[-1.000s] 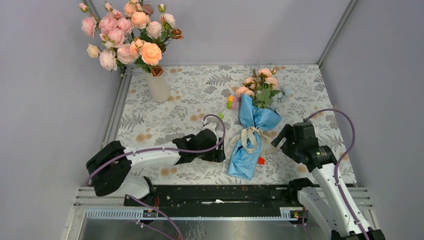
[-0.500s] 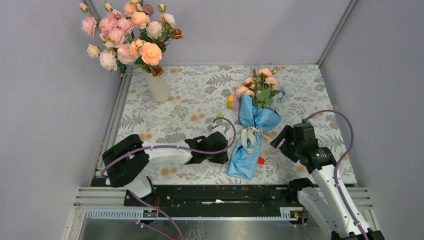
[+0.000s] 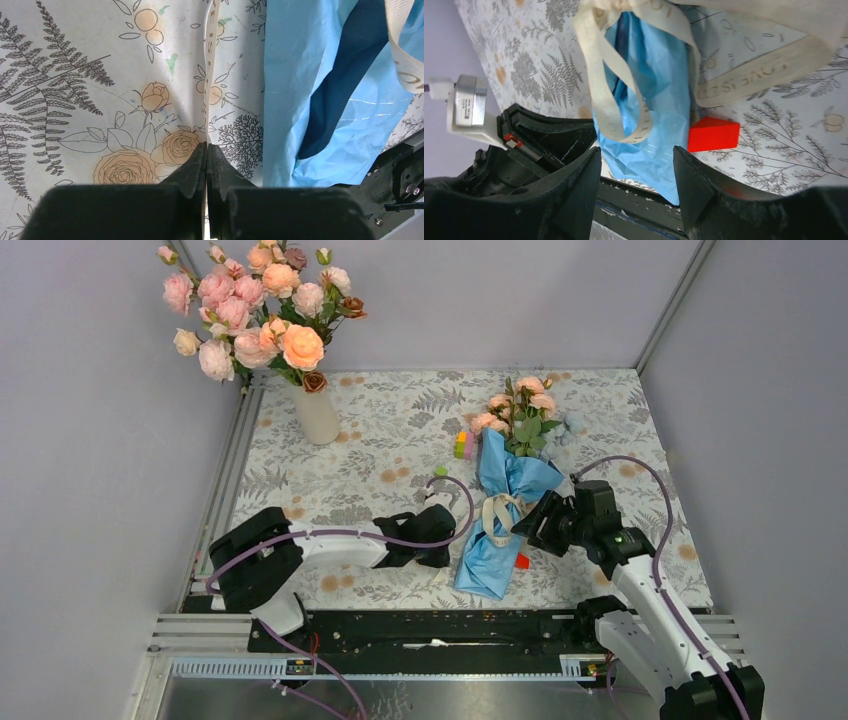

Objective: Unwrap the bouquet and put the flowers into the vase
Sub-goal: Place the fake flower at the center of the board.

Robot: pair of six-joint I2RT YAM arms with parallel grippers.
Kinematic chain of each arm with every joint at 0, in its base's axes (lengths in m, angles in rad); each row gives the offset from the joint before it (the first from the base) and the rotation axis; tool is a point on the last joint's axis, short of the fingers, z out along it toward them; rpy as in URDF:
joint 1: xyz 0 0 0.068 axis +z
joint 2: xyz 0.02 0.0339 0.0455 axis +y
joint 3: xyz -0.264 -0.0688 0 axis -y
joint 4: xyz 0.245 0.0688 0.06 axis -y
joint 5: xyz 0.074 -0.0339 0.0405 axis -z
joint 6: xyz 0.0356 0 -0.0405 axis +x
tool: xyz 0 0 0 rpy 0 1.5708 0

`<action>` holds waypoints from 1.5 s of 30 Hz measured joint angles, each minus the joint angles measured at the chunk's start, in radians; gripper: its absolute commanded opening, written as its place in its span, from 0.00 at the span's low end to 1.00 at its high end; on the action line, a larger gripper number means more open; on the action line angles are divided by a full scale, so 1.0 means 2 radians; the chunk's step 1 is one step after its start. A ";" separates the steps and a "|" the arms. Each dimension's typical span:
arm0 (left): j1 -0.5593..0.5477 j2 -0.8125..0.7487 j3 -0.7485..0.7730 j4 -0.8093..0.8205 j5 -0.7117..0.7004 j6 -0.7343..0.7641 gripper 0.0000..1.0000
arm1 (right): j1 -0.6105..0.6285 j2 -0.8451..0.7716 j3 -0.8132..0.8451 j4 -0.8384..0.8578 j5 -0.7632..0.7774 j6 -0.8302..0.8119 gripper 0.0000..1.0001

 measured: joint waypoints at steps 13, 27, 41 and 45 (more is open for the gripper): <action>0.000 -0.013 0.000 0.000 0.000 -0.003 0.00 | 0.046 0.049 -0.004 0.048 -0.020 0.012 0.47; 0.000 -0.037 -0.001 -0.001 0.000 -0.011 0.00 | 0.059 0.093 -0.001 0.059 -0.017 0.014 0.40; 0.000 -0.040 -0.001 -0.002 0.002 -0.011 0.00 | 0.064 0.140 0.036 0.075 -0.017 0.013 0.00; 0.000 -0.040 -0.001 -0.001 0.002 -0.011 0.00 | 0.080 0.155 0.052 0.087 -0.017 0.022 0.00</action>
